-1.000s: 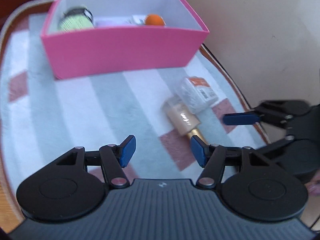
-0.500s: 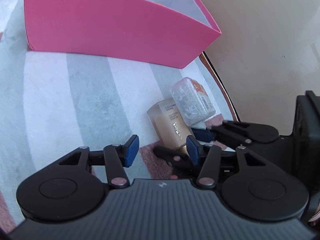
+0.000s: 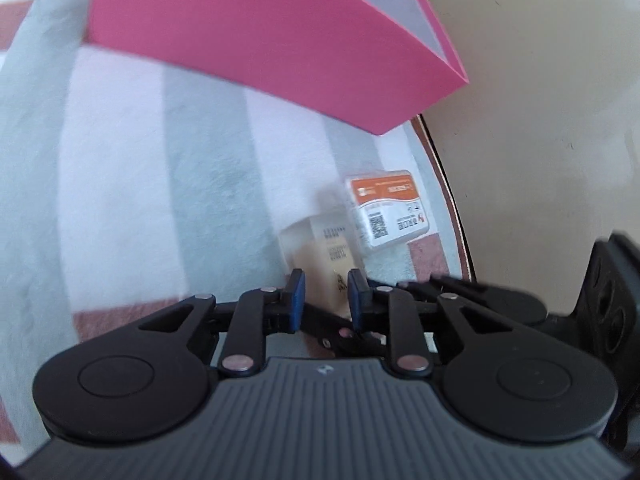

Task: Organize objects
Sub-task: 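Close the left tool on the foundation bottle's body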

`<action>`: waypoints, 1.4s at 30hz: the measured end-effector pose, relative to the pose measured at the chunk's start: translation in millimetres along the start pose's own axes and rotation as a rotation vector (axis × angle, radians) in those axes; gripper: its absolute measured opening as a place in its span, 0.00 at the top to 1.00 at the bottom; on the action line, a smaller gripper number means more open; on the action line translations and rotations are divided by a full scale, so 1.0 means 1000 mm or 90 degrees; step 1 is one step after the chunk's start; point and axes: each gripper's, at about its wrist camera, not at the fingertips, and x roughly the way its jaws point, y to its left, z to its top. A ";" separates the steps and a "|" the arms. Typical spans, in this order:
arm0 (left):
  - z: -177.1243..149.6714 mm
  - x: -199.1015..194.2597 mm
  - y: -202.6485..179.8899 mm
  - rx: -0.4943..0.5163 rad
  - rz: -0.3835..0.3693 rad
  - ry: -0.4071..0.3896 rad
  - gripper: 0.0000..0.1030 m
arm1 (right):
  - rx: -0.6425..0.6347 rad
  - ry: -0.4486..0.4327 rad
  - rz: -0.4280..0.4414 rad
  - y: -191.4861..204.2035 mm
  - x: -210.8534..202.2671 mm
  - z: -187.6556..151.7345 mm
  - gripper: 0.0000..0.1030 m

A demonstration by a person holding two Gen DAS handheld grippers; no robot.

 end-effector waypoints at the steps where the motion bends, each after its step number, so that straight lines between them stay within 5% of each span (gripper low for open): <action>1: -0.001 -0.002 0.004 -0.016 -0.001 0.004 0.76 | 0.012 0.004 0.012 0.001 -0.001 -0.001 0.58; 10: -0.006 -0.004 0.016 -0.059 0.007 0.021 0.63 | 0.232 0.039 0.135 -0.029 -0.002 -0.013 0.58; 15: -0.013 0.000 0.010 -0.049 0.005 0.018 0.61 | 0.193 0.044 0.114 -0.022 -0.004 -0.016 0.61; 27: -0.018 0.006 0.004 -0.057 0.004 0.016 0.65 | 0.259 0.050 0.176 -0.037 -0.005 -0.028 0.61; 35: -0.023 0.001 -0.004 -0.034 0.020 0.020 0.65 | 0.142 0.038 0.119 -0.011 -0.011 -0.032 0.58; 42: -0.022 -0.023 -0.019 -0.024 0.016 0.022 0.65 | 0.130 0.055 0.100 -0.003 -0.030 -0.025 0.59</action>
